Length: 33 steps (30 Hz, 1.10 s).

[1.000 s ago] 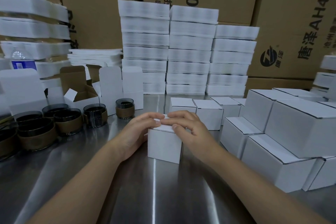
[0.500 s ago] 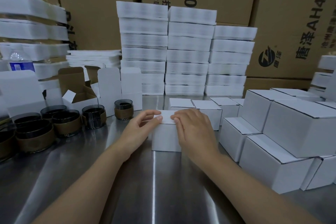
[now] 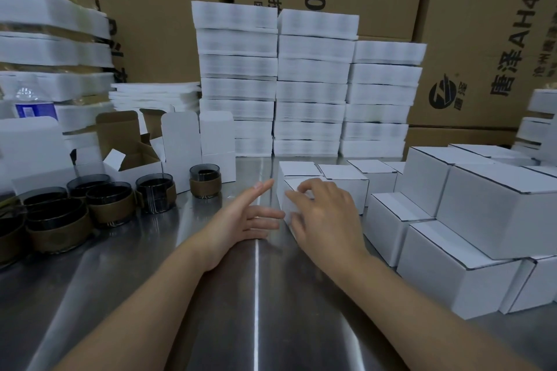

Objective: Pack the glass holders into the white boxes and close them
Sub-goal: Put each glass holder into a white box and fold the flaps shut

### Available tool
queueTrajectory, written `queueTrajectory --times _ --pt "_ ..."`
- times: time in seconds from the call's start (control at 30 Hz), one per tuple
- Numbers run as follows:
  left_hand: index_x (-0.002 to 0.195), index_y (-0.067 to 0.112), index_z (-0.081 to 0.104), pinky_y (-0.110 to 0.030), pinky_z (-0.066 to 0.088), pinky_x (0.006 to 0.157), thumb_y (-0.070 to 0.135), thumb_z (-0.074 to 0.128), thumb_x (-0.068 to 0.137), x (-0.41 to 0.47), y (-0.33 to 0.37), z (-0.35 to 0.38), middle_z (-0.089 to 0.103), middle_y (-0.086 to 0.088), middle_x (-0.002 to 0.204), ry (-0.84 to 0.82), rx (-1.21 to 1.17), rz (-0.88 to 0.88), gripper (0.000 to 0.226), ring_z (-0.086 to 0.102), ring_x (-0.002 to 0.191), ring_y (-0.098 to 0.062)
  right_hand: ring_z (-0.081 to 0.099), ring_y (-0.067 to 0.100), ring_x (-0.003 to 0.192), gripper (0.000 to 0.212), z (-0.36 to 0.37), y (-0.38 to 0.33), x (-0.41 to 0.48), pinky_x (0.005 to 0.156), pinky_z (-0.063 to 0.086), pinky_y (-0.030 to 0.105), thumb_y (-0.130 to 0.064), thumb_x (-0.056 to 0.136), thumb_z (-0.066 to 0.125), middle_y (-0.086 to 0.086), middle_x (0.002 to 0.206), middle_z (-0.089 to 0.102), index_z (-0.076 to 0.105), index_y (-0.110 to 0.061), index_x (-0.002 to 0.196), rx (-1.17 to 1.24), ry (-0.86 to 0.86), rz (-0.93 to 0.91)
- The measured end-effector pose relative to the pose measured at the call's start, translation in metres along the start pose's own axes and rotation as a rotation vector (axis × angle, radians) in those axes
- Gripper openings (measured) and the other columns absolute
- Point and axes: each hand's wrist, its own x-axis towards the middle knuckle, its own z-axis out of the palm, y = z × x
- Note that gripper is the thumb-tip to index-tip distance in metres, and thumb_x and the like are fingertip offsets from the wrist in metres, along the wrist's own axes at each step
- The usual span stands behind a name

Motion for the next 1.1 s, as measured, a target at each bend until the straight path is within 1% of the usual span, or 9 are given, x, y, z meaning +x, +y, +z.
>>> queueTrajectory --times 0.17,0.27,0.43,0.6,0.73,0.83,0.97,1.03,1.1 --pt "0.126 0.034 0.049 -0.025 0.051 0.075 0.066 0.044 0.067 0.0 -0.001 -0.001 0.074 -0.004 0.102 0.039 -0.03 -0.005 0.066 0.071 0.093 -0.016 0.063 0.027 0.07 0.029 0.001 0.002 0.001 0.061 0.049 0.033 -0.006 0.05 0.081 0.004 0.084 0.067 0.073 -0.013 0.077 -0.096 -0.024 0.036" --pt "0.124 0.029 0.053 -0.027 0.051 0.077 0.065 0.045 0.068 0.001 -0.002 -0.001 0.074 -0.005 0.102 0.042 -0.017 -0.021 0.067 0.071 0.092 -0.016 0.061 0.026 0.067 0.023 -0.001 -0.001 0.003 0.056 0.046 0.03 -0.007 0.049 0.08 0.004 0.078 0.064 0.071 -0.013 0.07 -0.163 -0.067 0.029" --pt "0.12 0.028 0.056 -0.026 0.051 0.076 0.064 0.046 0.067 0.001 -0.003 -0.002 0.074 -0.004 0.101 0.044 0.001 -0.022 0.065 0.07 0.092 -0.015 0.057 0.026 0.06 0.014 -0.008 -0.001 0.006 0.052 0.038 0.028 -0.006 0.052 0.078 0.005 0.066 0.057 0.068 -0.012 0.059 -0.167 -0.026 -0.004" --pt "0.118 0.027 0.058 -0.026 0.051 0.076 0.065 0.049 0.064 0.002 -0.003 -0.002 0.075 -0.004 0.099 0.043 0.009 -0.026 0.066 0.071 0.091 -0.015 0.053 0.026 0.054 0.026 -0.012 -0.005 0.011 0.048 0.025 0.024 0.001 0.036 0.079 0.006 0.06 0.053 0.058 -0.01 0.046 -0.249 -0.087 0.036" --pt "0.118 0.025 0.058 -0.026 0.05 0.077 0.065 0.051 0.06 0.002 -0.004 -0.001 0.075 -0.005 0.098 0.046 0.008 -0.019 0.07 0.071 0.089 -0.015 0.053 0.027 0.054 0.03 -0.009 0.004 0.012 0.044 0.023 0.022 0.005 0.033 0.079 0.008 0.062 0.055 0.055 -0.009 0.045 -0.308 -0.119 0.099" --pt "0.117 0.024 0.059 -0.026 0.05 0.077 0.066 0.053 0.058 0.001 -0.003 -0.001 0.075 -0.006 0.097 0.051 0.005 -0.023 0.072 0.07 0.088 -0.015 0.053 0.027 0.056 0.028 -0.003 0.014 0.011 0.041 0.026 0.024 0.005 0.039 0.079 0.008 0.064 0.056 0.056 -0.008 0.049 -0.331 -0.139 0.119" --pt "0.118 0.023 0.059 -0.027 0.051 0.078 0.063 0.06 0.068 0.001 -0.003 -0.001 0.074 -0.006 0.098 0.045 -0.002 -0.024 0.064 0.07 0.087 -0.015 0.057 0.028 0.063 0.023 0.007 0.021 0.01 0.046 0.037 0.028 0.0 0.05 0.08 0.008 0.074 0.06 0.064 -0.008 0.063 -0.345 -0.157 0.132" --pt "0.118 0.023 0.059 -0.028 0.05 0.079 0.064 0.056 0.063 0.001 -0.003 -0.001 0.074 -0.006 0.098 0.048 0.004 -0.02 0.069 0.07 0.087 -0.015 0.057 0.027 0.082 0.019 0.011 0.024 0.01 0.061 0.04 0.032 -0.005 0.071 0.071 0.008 0.096 0.06 0.065 -0.009 0.088 -0.339 -0.206 0.121" --pt "0.118 0.023 0.059 -0.027 0.051 0.078 0.063 0.051 0.061 0.001 -0.003 -0.001 0.074 -0.006 0.098 0.046 0.005 -0.019 0.071 0.07 0.088 -0.015 0.047 0.026 0.107 0.031 0.019 0.033 0.009 0.078 0.034 0.032 -0.008 0.091 0.048 0.006 0.124 0.047 0.054 -0.013 0.12 -0.266 -0.267 0.1"
